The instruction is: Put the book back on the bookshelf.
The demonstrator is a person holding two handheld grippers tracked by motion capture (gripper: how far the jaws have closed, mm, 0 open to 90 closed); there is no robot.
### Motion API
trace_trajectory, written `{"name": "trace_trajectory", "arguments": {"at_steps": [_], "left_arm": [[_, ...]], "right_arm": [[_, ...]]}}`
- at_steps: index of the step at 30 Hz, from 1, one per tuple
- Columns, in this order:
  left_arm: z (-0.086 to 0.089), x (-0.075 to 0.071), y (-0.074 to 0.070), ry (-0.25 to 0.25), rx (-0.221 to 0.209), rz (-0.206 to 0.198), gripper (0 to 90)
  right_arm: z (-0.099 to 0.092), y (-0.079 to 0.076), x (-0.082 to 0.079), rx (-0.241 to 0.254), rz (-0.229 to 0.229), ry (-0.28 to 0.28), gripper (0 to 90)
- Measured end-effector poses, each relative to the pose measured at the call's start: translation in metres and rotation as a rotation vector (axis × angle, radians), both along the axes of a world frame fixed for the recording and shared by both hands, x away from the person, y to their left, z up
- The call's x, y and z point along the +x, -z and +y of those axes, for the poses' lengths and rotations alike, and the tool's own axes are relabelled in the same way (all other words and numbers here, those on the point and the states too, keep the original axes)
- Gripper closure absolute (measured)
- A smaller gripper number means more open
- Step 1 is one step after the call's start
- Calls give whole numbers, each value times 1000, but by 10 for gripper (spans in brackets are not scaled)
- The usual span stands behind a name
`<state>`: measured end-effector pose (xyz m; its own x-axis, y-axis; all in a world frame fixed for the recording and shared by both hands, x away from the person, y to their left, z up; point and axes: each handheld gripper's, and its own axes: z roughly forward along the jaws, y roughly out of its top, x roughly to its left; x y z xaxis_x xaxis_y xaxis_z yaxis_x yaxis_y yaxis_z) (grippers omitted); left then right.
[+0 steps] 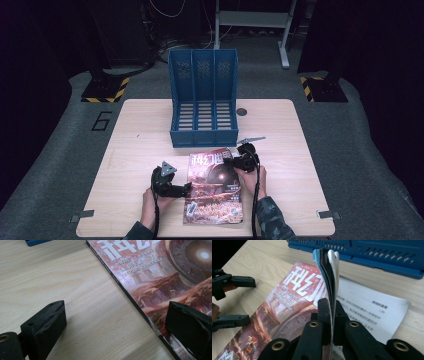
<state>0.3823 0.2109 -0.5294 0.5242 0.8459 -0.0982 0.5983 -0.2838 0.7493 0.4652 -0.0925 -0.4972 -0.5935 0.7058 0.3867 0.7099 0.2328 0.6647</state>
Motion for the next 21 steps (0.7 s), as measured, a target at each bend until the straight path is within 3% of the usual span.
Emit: {"name": "trace_trajectory", "arguments": {"at_steps": [2,4,6,7,15,21], "left_arm": [[0,1,0,5,-11,6,45],[3,4,-3,18,-53,36,49],[5,5,-4,32,-54,48,59],[5,7,-4,29,-85,47,58],[0,15,-8,84,-140,90,70],[-6,19,-10,113,-156,107,82]], "right_arm": [[0,-3,-3,23,-13,-5,892],[0,-9,-7,44,-42,-24,894],[3,-14,-11,45,-62,-34,894],[4,-17,-13,47,-73,-41,895],[13,-32,-25,58,-161,-77,895],[14,-42,-32,66,-204,-87,895]]}}
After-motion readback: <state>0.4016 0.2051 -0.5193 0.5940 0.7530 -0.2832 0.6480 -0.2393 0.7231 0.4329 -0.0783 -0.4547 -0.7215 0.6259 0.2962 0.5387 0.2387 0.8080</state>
